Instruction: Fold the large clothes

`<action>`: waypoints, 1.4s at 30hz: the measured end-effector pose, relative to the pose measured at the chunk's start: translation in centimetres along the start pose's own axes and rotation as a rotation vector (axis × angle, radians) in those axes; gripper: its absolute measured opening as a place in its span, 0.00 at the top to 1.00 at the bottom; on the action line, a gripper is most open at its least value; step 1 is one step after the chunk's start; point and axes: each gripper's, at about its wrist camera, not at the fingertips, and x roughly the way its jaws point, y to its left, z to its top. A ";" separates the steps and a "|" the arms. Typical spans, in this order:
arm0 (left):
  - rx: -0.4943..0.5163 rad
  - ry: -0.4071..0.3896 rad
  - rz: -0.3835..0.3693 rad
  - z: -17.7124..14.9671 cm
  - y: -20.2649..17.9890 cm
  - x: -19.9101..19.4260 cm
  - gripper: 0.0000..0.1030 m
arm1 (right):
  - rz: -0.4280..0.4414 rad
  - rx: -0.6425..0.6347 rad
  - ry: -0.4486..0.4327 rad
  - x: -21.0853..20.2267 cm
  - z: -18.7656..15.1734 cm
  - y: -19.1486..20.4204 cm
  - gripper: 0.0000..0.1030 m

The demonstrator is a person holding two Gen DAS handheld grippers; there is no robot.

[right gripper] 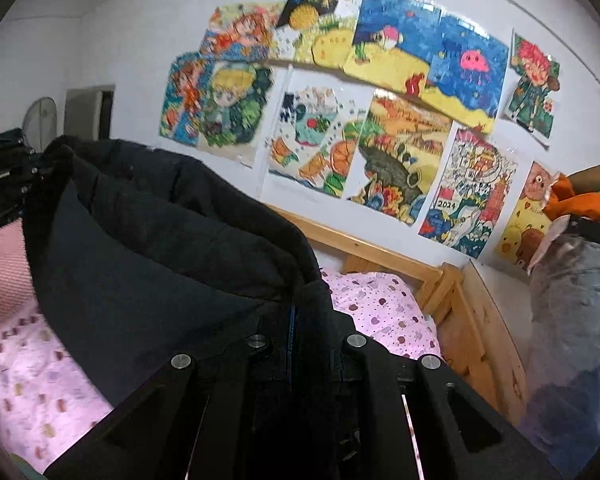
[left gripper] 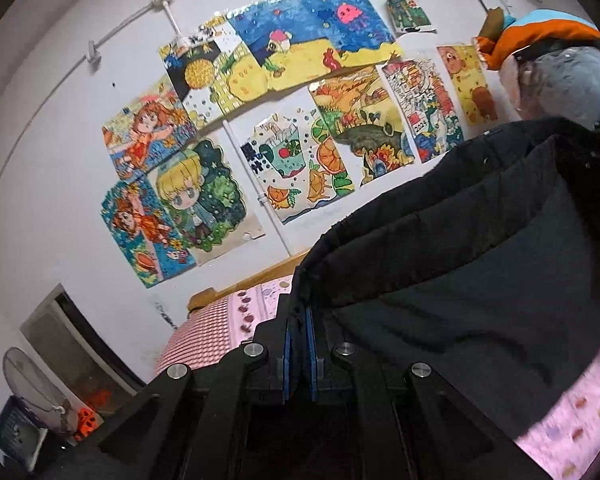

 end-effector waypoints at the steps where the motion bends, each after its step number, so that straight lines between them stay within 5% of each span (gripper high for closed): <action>1: -0.008 0.009 -0.004 -0.1 -0.2 1.0 0.93 | 0.004 0.011 0.005 1.2 0.0 -0.2 0.92; 8: -0.014 0.072 -0.037 -1.5 -1.2 7.3 0.93 | 0.019 0.042 0.046 8.0 -1.7 -0.1 0.92; 20: 0.003 0.172 -0.075 -4.2 -3.0 13.8 0.93 | 0.016 0.025 0.054 13.4 -3.4 0.5 0.92; 34: -0.036 0.223 -0.100 -5.3 -3.8 16.0 0.91 | 0.063 0.114 0.000 15.3 -4.7 -0.9 0.89; 37: -0.034 0.220 -0.104 -5.3 -3.8 15.6 0.90 | 0.076 0.132 -0.011 14.7 -4.8 -1.5 0.72; 39: -0.036 0.219 -0.107 -5.2 -3.8 15.5 0.90 | 0.094 0.150 -0.023 14.1 -5.1 -2.1 0.50; 42: -0.036 0.219 -0.111 -5.2 -3.8 15.2 0.88 | 0.094 0.158 -0.026 13.1 -5.4 -2.8 0.45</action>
